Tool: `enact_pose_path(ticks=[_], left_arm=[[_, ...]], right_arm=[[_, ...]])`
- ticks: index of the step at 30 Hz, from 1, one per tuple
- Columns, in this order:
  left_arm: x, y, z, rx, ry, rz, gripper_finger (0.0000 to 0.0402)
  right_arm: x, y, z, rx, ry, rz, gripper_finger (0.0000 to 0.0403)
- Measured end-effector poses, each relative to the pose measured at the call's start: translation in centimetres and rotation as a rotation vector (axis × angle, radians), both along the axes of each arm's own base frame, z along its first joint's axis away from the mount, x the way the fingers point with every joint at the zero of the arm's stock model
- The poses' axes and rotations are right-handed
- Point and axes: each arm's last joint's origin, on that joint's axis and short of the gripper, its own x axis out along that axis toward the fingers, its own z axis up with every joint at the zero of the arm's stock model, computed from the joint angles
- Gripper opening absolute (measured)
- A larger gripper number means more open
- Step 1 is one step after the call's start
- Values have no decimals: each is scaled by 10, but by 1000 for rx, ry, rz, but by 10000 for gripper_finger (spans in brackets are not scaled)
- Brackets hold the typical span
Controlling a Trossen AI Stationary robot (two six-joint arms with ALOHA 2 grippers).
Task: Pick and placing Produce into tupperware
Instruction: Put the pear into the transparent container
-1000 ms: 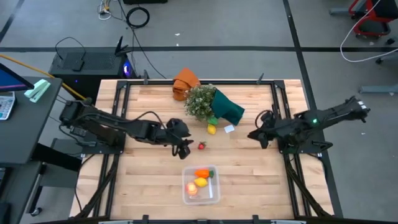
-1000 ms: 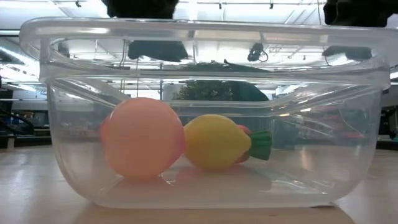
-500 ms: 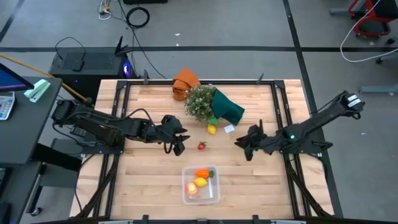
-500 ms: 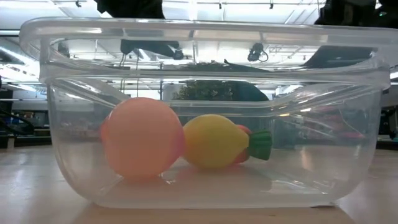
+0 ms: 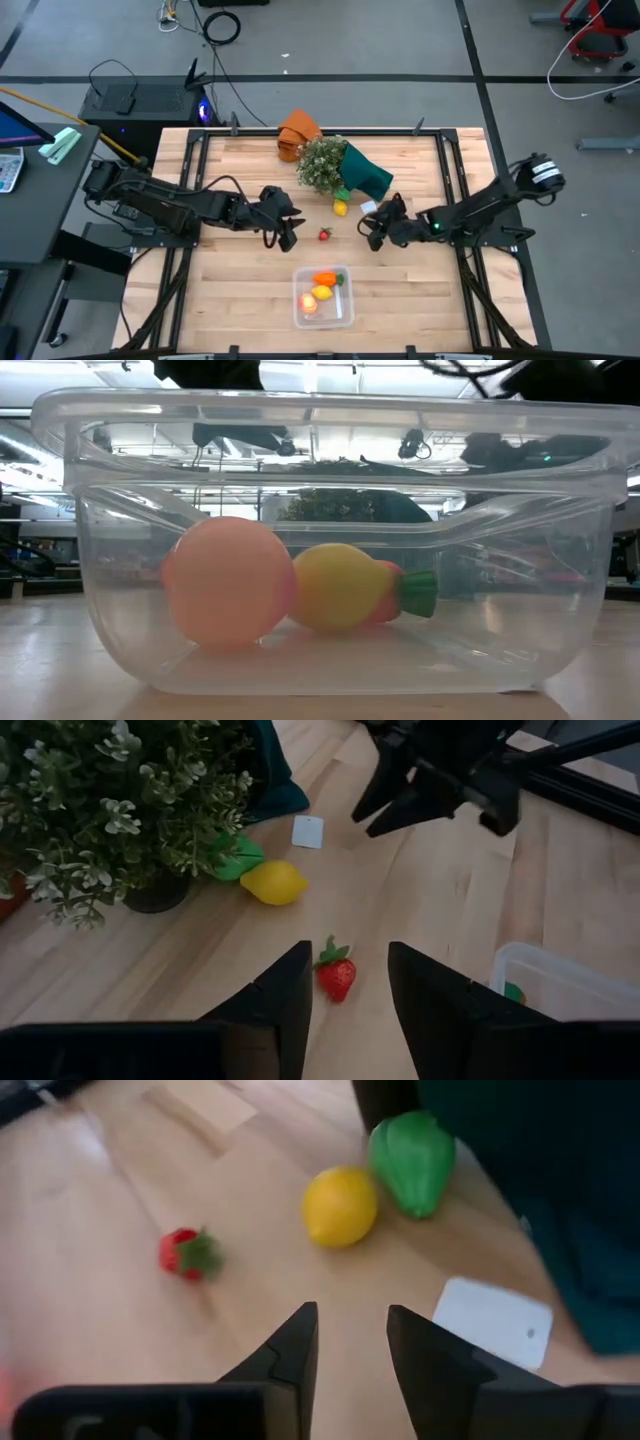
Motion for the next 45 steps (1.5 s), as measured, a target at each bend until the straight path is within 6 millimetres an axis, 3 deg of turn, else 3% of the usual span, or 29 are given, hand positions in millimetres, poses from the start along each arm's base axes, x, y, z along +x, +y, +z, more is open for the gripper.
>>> enact_pose_path(ticks=[12, 27, 45], left_arm=[[-1, -6, 0, -13, -3, -13, 143], [-2, -9, 0, -12, -3, -24, 140], [-3, -15, 0, -13, -2, -45, 136]], right_arm=[[14, -32, -4, -31, -28, -76, 208], [63, -39, -9, -247, 87, -96, 209], [68, -40, -32, -229, 110, -198, 236]])
